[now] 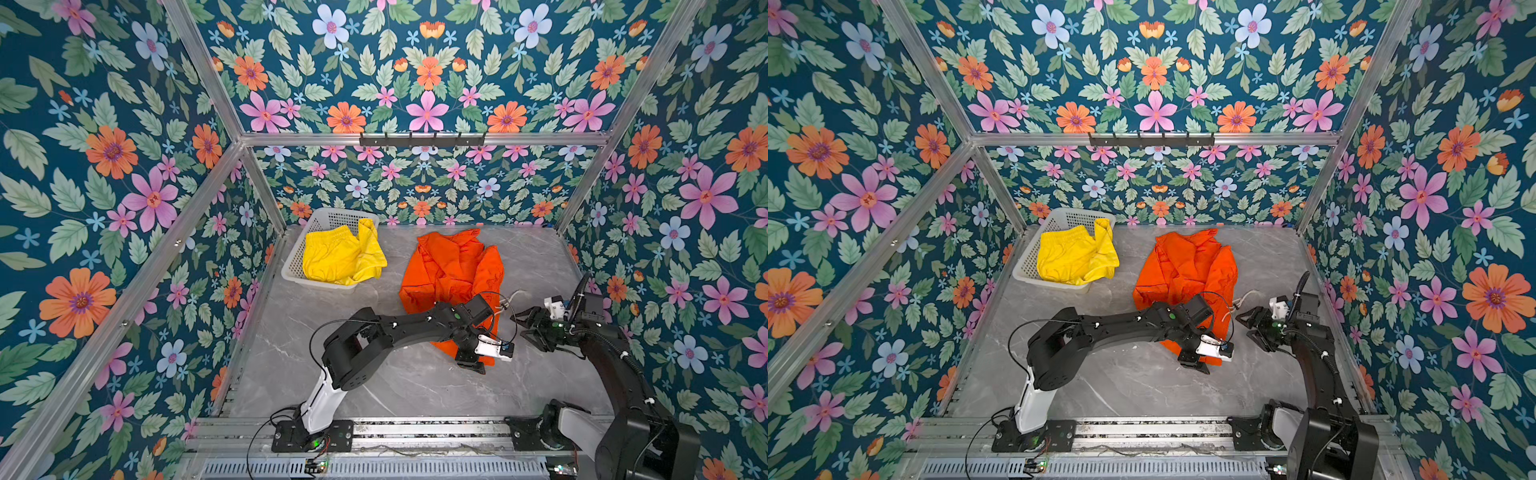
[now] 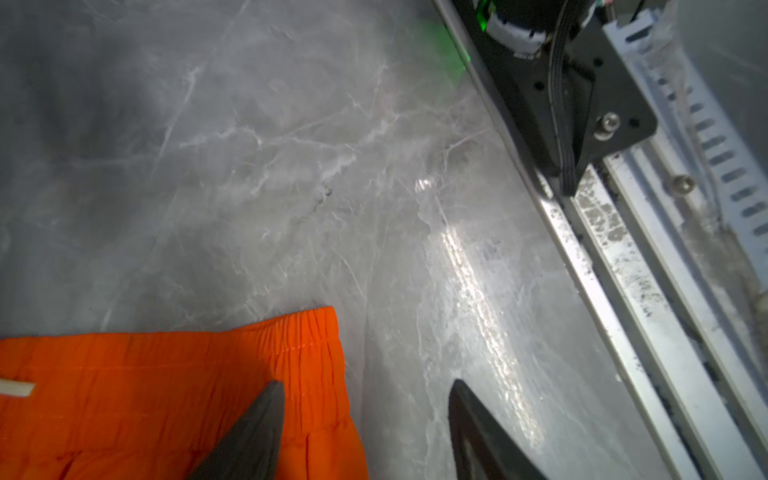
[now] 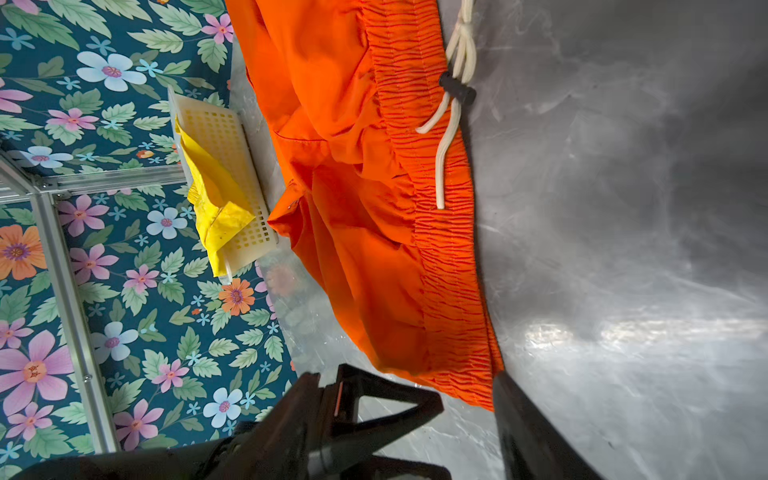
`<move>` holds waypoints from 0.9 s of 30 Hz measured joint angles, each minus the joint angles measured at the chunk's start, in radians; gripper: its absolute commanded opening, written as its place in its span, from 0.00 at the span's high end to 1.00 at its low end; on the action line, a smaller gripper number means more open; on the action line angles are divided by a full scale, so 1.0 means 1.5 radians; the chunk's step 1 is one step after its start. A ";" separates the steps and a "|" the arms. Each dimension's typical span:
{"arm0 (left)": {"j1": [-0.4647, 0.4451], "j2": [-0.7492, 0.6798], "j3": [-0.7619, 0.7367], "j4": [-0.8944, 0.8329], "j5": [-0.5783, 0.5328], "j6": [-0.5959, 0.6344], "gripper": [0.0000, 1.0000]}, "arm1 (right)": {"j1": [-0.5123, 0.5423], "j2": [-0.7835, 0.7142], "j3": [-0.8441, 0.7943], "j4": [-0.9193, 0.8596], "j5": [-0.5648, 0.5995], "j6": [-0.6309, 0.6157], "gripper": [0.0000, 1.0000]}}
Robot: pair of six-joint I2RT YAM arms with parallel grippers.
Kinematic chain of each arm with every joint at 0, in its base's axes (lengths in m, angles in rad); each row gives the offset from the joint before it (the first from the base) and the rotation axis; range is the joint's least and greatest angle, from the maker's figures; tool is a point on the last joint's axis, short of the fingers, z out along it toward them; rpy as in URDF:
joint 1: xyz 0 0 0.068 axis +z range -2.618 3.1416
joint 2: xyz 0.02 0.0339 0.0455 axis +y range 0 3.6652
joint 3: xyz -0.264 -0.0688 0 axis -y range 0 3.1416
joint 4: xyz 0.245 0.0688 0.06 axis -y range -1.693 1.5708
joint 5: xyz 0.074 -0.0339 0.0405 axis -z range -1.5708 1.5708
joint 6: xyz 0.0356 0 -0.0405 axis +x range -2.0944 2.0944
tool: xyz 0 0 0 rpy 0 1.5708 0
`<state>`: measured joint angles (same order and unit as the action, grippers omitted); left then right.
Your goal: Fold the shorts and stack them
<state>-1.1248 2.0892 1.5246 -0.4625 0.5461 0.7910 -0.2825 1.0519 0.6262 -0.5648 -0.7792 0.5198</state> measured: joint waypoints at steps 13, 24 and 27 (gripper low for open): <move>0.001 0.022 -0.067 0.138 -0.102 -0.041 0.84 | 0.000 -0.032 -0.040 -0.001 -0.034 0.020 0.33; 0.040 -0.060 -0.180 0.334 -0.048 -0.251 0.93 | 0.062 0.010 -0.075 0.028 -0.062 0.120 0.30; 0.037 -0.071 -0.197 0.400 -0.030 -0.303 0.94 | 0.105 0.053 -0.076 0.082 -0.069 0.164 0.30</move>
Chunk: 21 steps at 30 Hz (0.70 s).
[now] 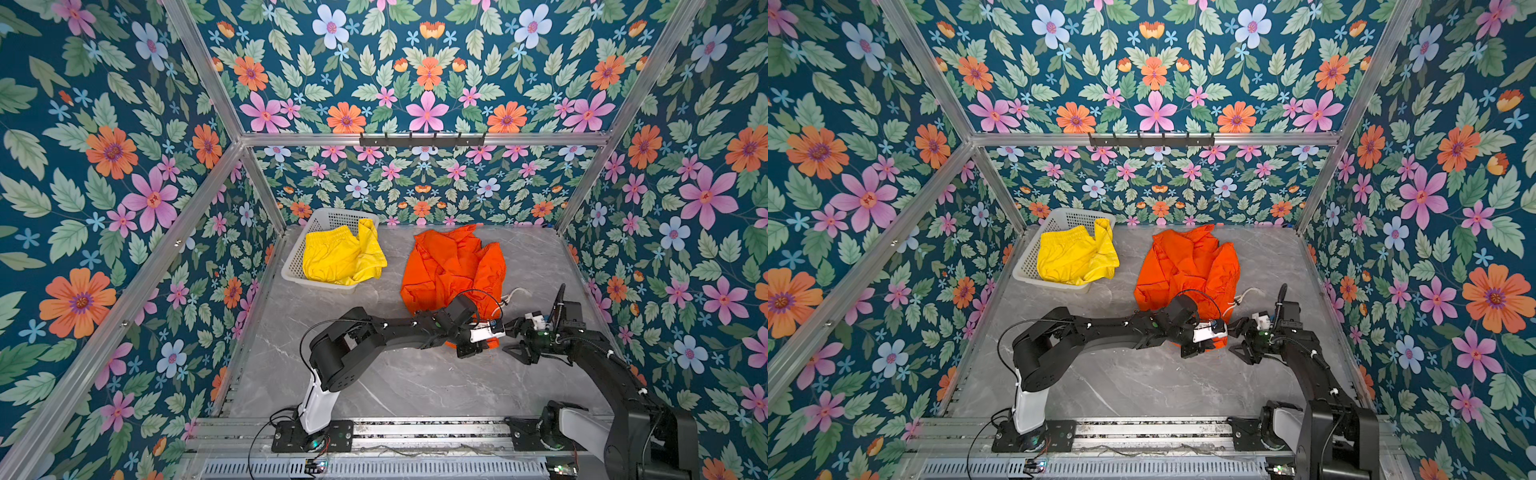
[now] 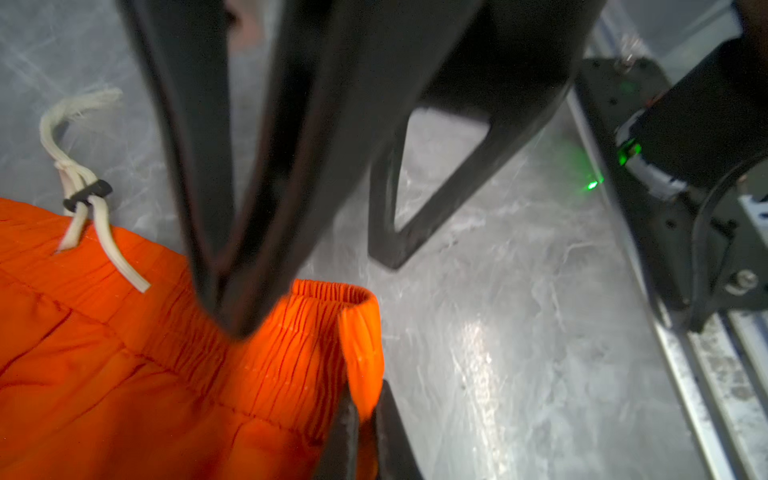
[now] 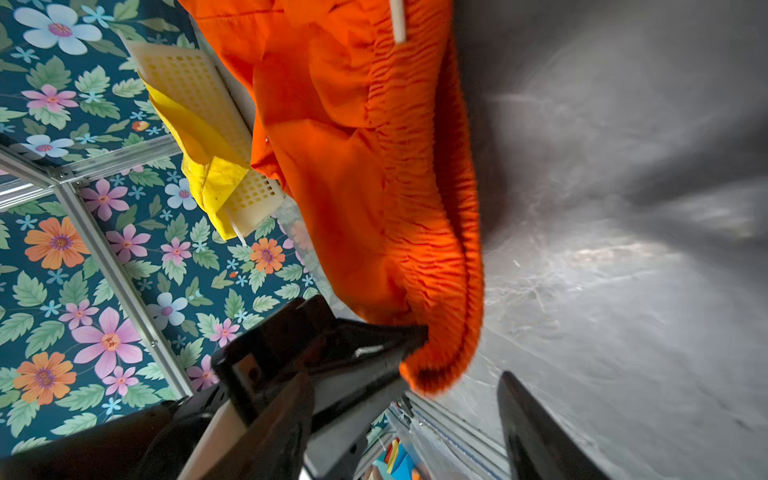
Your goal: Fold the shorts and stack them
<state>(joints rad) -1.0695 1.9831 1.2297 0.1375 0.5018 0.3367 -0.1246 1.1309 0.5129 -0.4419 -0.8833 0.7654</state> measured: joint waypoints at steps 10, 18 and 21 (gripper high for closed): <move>0.002 -0.003 -0.010 0.125 0.009 -0.103 0.93 | 0.027 0.038 -0.015 0.114 -0.003 0.088 0.44; 0.008 -0.033 0.004 0.145 0.010 -0.123 0.41 | 0.026 -0.030 0.058 0.103 0.046 0.113 0.89; 0.035 -0.095 -0.022 0.157 -0.016 -0.141 0.38 | 0.027 -0.049 0.169 0.054 0.058 0.097 0.91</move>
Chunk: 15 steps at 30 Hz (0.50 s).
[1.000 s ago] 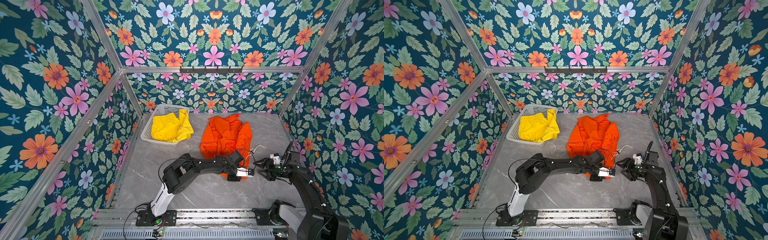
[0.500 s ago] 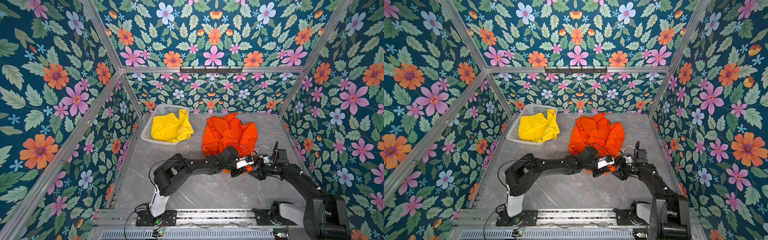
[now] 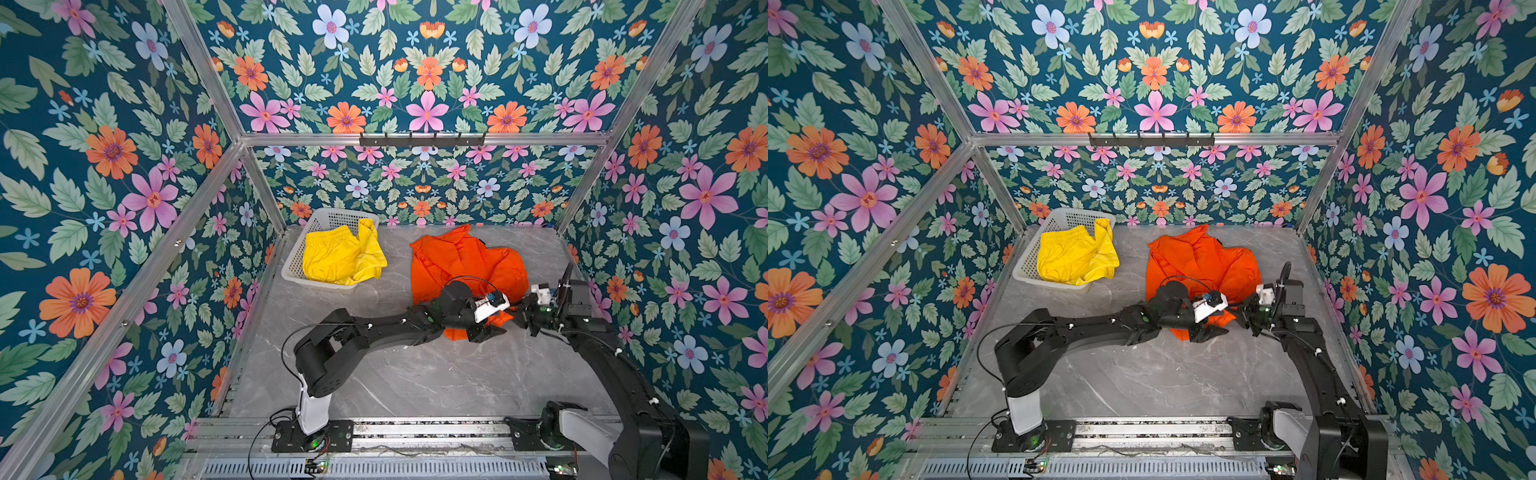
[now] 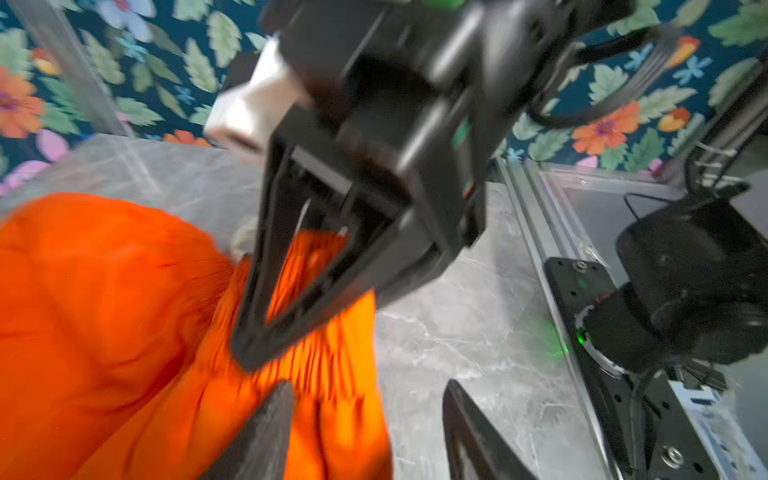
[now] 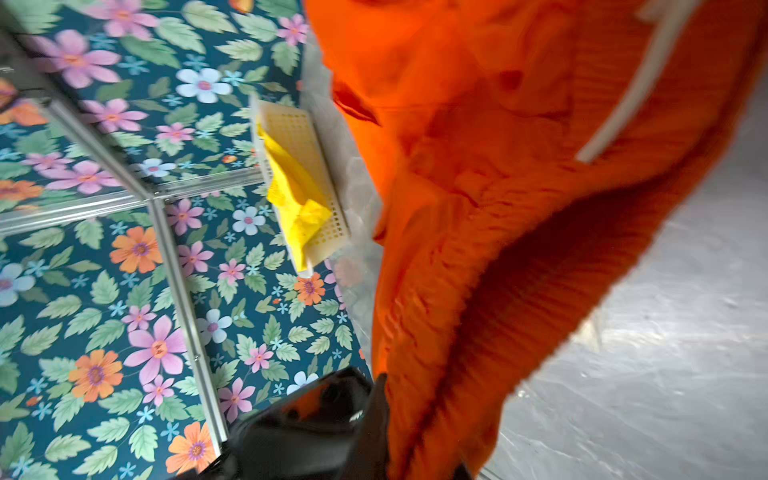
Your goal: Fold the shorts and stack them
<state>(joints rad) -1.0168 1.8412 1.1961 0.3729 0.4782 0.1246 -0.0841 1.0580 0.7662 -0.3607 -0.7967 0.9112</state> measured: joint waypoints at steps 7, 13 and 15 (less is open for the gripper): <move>0.059 -0.153 -0.092 0.000 -0.063 -0.016 0.35 | 0.002 0.030 0.242 -0.073 0.018 -0.036 0.94; 0.095 -0.205 -0.163 -0.002 -0.092 -0.018 0.32 | 0.001 0.060 0.408 -0.060 0.020 -0.047 0.96; 0.097 -0.214 -0.180 -0.001 -0.090 -0.013 0.31 | 0.001 0.074 0.449 -0.053 0.020 -0.052 0.96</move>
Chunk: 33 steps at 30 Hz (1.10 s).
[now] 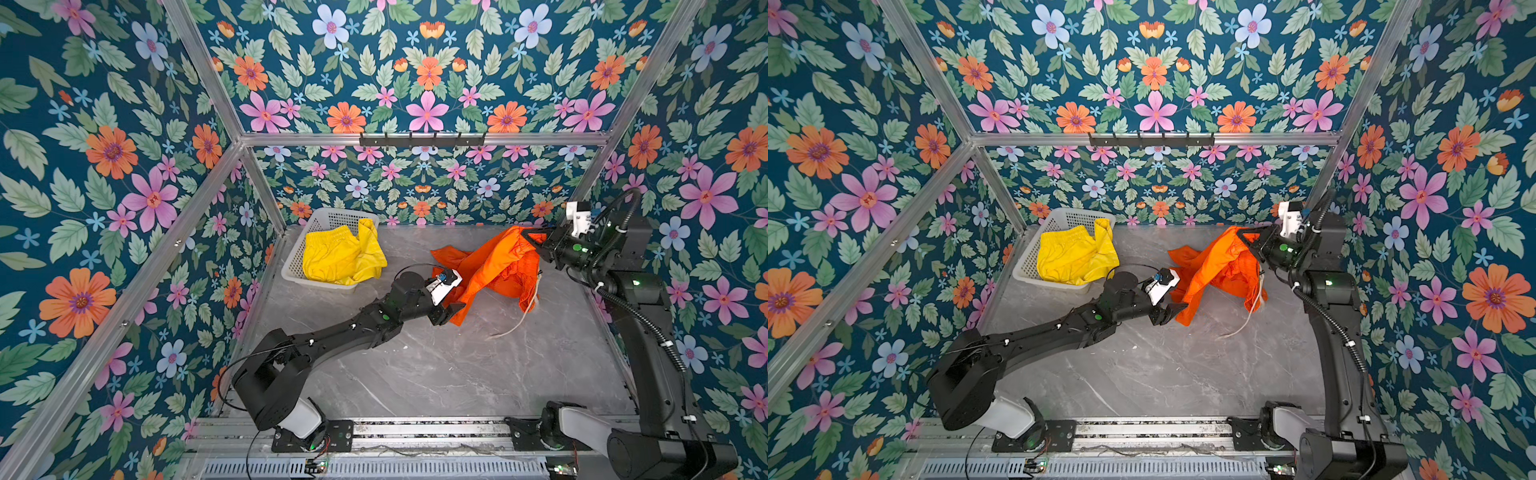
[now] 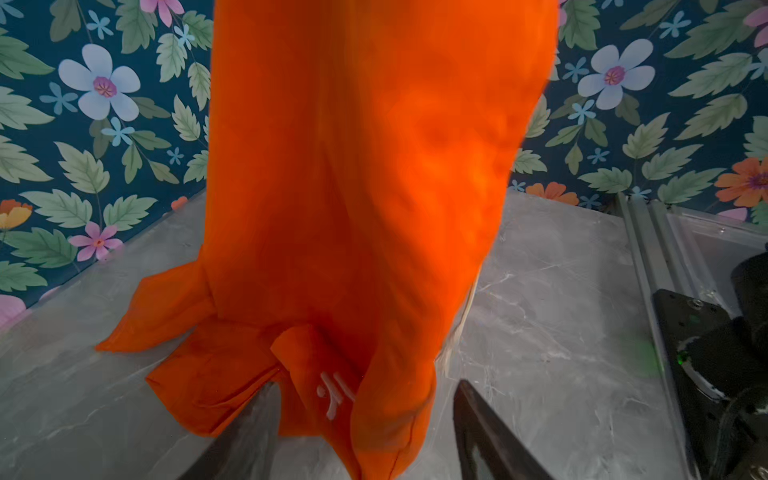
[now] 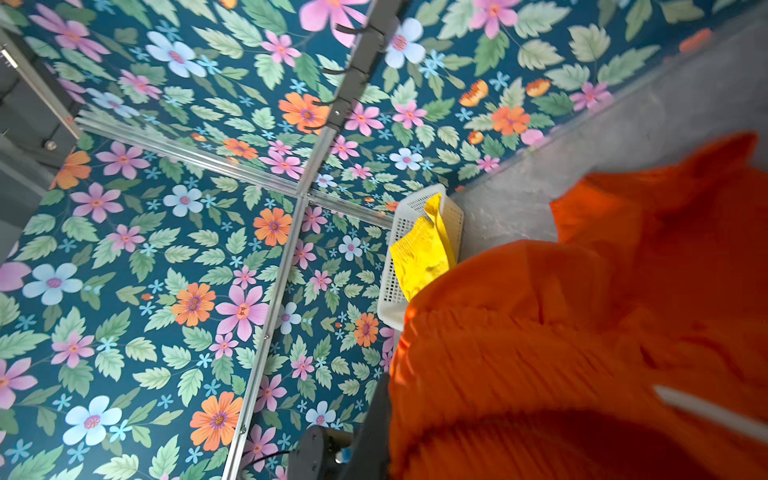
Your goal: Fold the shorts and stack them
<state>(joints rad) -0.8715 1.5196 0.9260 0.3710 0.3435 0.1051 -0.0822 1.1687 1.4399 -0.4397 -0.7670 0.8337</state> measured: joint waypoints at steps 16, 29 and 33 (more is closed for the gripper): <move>0.006 0.021 -0.102 0.157 0.030 -0.105 0.28 | 0.000 0.086 0.246 0.019 0.024 -0.021 0.98; 0.010 0.081 -0.112 0.199 -0.005 -0.086 0.24 | 0.000 0.140 0.346 0.006 -0.001 -0.034 0.99; 0.014 0.111 -0.123 0.249 -0.021 -0.086 0.24 | 0.000 0.139 0.346 0.006 -0.010 -0.034 0.99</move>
<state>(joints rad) -0.8501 1.6859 0.7418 0.7441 0.3119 -0.0238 -0.0822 1.3777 1.9583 -0.4309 -0.7826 0.7830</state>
